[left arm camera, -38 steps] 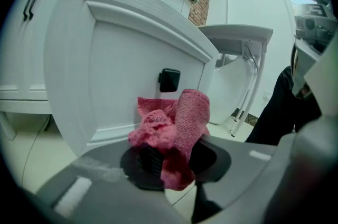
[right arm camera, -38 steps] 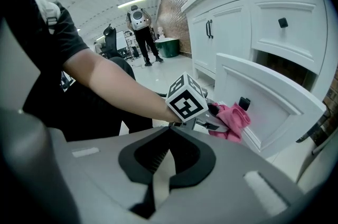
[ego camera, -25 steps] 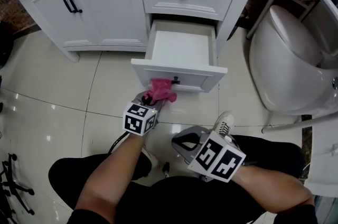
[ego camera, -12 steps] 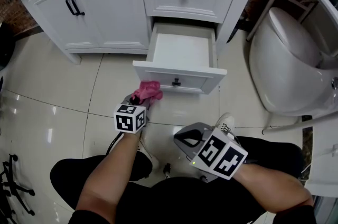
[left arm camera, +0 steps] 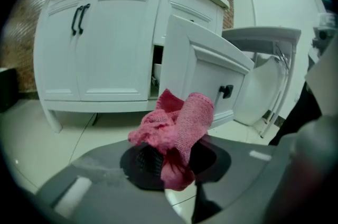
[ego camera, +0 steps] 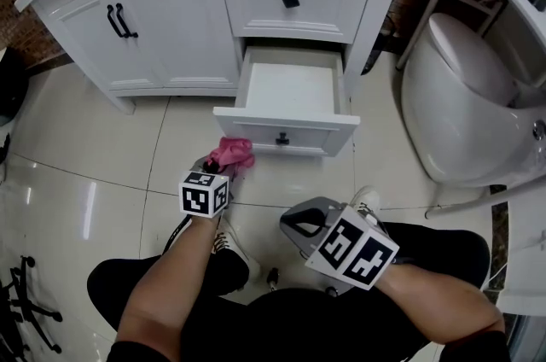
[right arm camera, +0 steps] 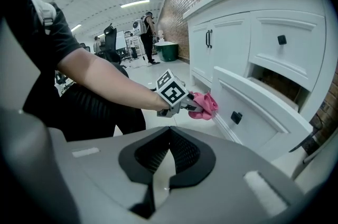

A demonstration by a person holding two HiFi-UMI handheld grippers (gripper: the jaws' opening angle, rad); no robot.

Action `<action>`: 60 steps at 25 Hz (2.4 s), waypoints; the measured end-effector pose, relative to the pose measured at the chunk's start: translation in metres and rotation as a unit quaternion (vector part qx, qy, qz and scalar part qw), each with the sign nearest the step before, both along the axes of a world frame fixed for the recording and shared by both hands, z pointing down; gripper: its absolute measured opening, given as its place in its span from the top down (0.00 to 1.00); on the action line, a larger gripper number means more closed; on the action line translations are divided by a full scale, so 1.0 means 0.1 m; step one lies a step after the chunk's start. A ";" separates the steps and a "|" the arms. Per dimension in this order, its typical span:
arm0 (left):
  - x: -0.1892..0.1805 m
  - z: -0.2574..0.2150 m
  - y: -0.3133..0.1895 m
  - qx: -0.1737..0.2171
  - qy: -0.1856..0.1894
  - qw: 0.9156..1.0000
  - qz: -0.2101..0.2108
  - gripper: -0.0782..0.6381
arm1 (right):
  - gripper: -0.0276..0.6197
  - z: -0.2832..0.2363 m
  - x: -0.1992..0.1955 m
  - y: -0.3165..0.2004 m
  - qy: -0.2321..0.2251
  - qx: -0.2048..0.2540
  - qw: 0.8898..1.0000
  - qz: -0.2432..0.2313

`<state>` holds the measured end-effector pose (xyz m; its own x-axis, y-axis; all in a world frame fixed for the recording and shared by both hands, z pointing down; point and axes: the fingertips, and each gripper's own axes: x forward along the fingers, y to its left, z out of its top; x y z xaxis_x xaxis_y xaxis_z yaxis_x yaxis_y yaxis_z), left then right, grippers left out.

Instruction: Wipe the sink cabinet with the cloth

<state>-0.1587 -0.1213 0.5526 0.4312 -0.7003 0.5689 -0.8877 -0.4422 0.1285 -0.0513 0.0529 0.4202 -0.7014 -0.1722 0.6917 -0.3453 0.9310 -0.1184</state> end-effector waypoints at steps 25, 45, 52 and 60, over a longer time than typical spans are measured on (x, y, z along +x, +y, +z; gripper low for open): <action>0.90 -1.44 1.15 -0.023 -0.094 0.954 0.284 0.75 | 0.95 -0.26 0.47 -0.41 -0.013 0.036 0.993 0.108; 0.83 -1.46 1.41 -0.004 -0.097 0.945 0.311 0.75 | 0.95 -0.30 0.61 -0.24 -0.004 0.060 0.993 0.101; 0.64 -1.75 1.43 0.035 -0.077 0.957 0.279 0.75 | 0.95 -0.67 0.61 -0.15 -0.048 0.097 0.987 0.123; 0.61 -2.12 1.46 0.090 -0.023 0.961 0.261 0.75 | 0.95 -0.74 0.65 -0.20 -0.062 0.108 0.982 0.140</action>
